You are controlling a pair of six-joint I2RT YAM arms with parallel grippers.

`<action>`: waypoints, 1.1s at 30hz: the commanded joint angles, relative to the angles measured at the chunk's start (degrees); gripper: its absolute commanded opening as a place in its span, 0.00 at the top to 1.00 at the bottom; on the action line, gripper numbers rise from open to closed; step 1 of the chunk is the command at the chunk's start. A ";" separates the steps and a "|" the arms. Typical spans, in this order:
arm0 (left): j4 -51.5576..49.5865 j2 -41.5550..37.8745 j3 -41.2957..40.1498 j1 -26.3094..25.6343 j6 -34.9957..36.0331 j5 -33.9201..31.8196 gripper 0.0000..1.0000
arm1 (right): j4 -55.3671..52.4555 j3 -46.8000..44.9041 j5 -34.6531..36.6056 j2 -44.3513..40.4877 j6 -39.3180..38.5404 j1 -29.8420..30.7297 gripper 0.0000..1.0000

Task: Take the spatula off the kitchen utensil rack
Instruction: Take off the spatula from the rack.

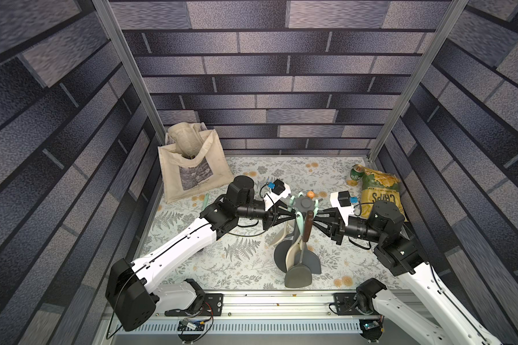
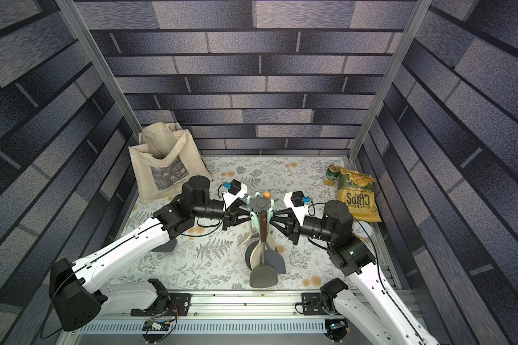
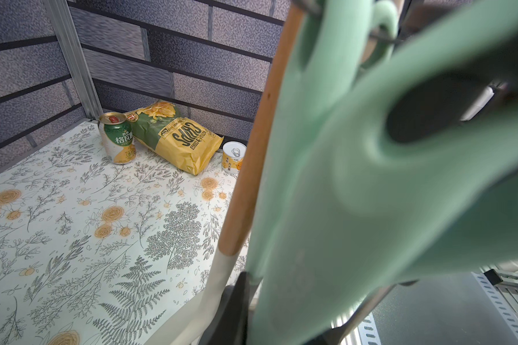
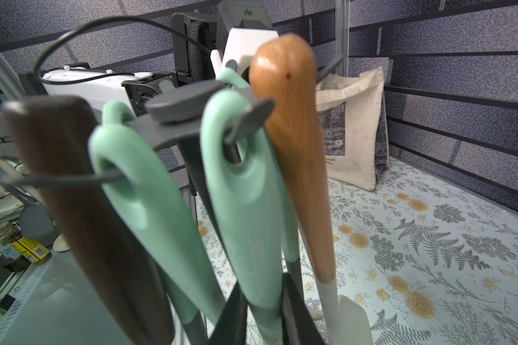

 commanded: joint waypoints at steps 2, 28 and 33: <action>2.67 -2.60 -1.86 -0.21 1.15 -4.58 0.95 | -1.05 0.16 1.41 0.27 -0.20 0.36 0.78; 11.23 -7.73 -7.69 0.55 1.62 -20.18 0.99 | -1.49 0.35 1.16 0.42 -0.28 0.38 0.78; 12.81 -7.33 -7.47 0.43 1.50 -20.65 0.98 | -1.57 0.26 1.18 0.27 -0.28 0.30 0.78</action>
